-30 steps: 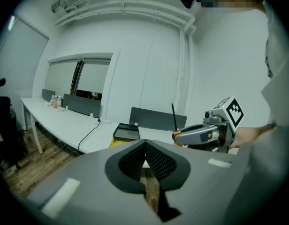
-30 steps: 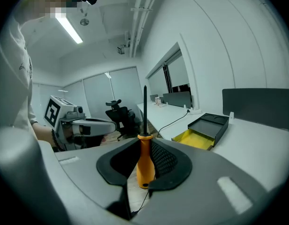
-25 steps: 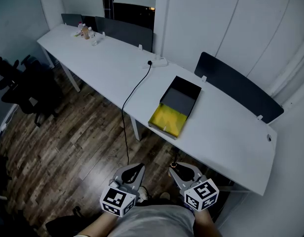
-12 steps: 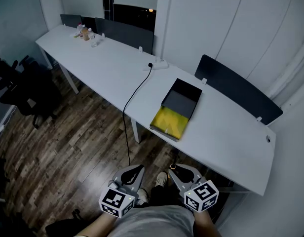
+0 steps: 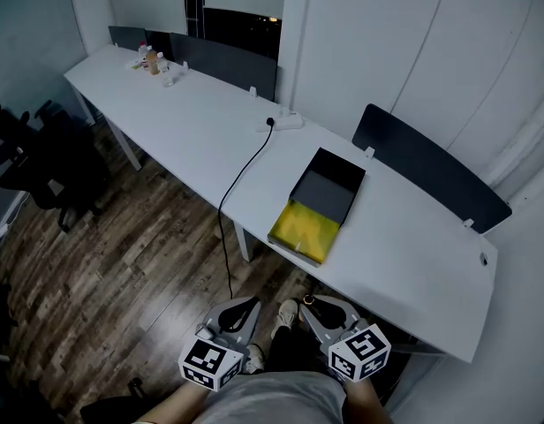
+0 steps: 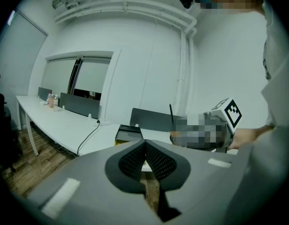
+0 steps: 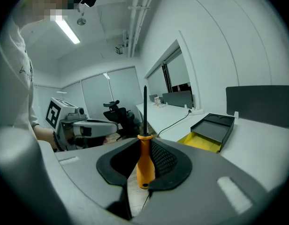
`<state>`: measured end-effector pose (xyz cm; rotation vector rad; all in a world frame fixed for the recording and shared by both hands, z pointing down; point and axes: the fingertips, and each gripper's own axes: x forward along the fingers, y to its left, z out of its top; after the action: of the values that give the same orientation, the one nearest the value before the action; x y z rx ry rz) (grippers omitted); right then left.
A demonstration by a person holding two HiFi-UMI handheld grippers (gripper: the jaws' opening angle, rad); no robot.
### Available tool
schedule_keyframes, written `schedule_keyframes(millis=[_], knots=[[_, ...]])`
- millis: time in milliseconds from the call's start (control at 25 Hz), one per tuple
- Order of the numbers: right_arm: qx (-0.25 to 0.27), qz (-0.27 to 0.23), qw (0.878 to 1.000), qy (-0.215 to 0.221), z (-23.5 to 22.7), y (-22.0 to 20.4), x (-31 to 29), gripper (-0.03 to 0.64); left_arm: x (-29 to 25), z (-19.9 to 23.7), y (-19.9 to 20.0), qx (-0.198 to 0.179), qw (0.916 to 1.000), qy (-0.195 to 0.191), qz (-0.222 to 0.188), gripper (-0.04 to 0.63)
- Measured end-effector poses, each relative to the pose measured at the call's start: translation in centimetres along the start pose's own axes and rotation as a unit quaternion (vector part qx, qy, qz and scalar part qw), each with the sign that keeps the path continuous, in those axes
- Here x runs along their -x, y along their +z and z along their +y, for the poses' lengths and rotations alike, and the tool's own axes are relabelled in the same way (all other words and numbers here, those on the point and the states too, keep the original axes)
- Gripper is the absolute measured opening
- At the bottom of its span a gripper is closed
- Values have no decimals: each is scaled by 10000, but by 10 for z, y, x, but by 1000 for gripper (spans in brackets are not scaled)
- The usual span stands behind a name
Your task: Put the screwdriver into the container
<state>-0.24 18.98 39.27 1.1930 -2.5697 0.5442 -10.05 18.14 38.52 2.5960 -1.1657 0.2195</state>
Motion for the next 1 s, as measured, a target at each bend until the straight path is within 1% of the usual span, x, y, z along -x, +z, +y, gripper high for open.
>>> schedule_keyframes(millis=[240, 480, 640, 1000], knots=[[-18, -9, 10000, 76, -39, 18, -27, 84, -37, 25, 11, 34, 9999, 145, 18, 2], [117, -72, 9997, 213, -81, 54, -58, 84, -88, 45, 35, -13, 9998, 194, -42, 2], [142, -64, 9996, 252, -110, 71, -70, 84, -118, 61, 51, -11, 9996, 286, -56, 2], [178, -67, 9987, 466, -163, 95, -89, 84, -171, 70, 72, 21, 9987, 497, -79, 2]])
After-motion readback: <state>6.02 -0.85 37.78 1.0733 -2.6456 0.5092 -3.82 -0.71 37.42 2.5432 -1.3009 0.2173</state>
